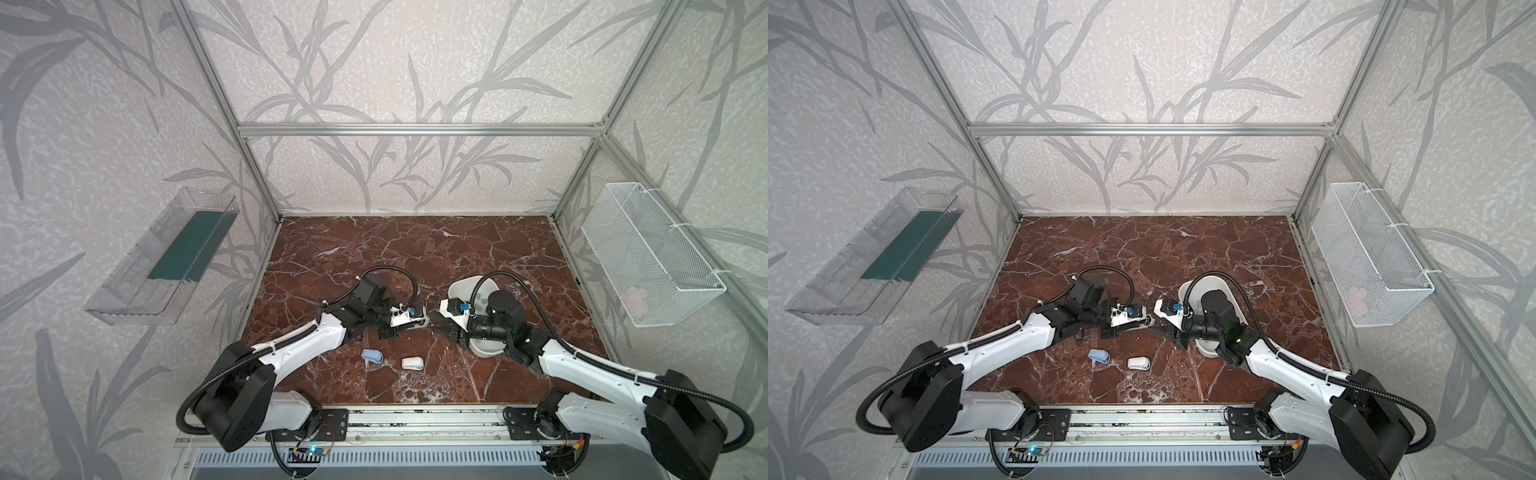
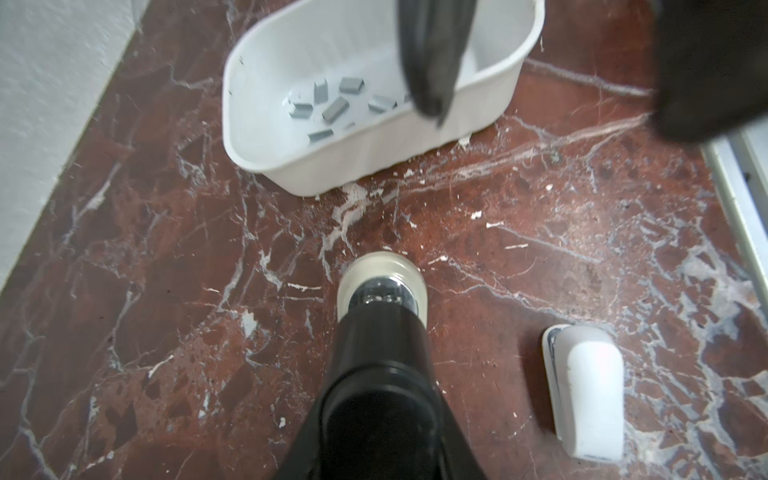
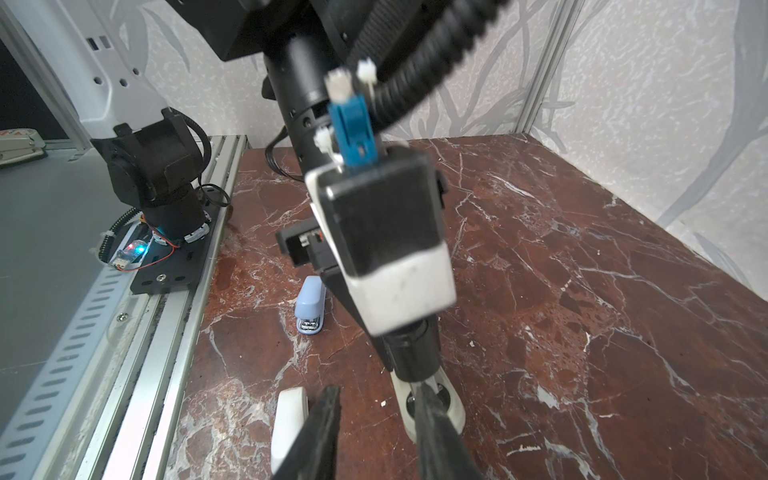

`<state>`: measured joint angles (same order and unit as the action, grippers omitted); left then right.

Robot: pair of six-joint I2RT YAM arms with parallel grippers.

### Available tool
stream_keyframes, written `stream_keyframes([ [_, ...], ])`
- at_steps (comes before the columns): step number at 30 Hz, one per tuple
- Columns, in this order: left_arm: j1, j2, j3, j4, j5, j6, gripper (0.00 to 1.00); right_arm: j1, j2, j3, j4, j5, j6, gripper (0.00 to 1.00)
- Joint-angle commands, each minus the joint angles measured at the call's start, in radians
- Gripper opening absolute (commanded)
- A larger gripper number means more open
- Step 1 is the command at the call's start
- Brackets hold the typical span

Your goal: Load the staples into the stapler

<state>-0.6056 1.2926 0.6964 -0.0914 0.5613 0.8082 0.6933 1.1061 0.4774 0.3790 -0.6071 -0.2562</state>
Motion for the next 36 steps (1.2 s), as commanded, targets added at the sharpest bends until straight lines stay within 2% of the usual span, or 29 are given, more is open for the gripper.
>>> stream_keyframes([
  [1,0.007,-0.075,-0.013,0.075,0.078,-0.015,0.00,0.005,-0.027,-0.017,0.023,-0.007,-0.011,0.33],
  [15,0.004,-0.186,-0.062,0.089,0.193,-0.032,0.00,0.005,-0.016,-0.004,0.054,-0.060,-0.001,0.44],
  [22,0.006,-0.173,-0.053,0.107,0.220,-0.038,0.00,0.012,0.020,0.037,0.012,-0.095,0.001,0.44],
  [36,0.005,-0.173,-0.043,0.113,0.270,-0.045,0.00,0.036,0.119,0.088,0.005,-0.066,-0.013,0.39],
])
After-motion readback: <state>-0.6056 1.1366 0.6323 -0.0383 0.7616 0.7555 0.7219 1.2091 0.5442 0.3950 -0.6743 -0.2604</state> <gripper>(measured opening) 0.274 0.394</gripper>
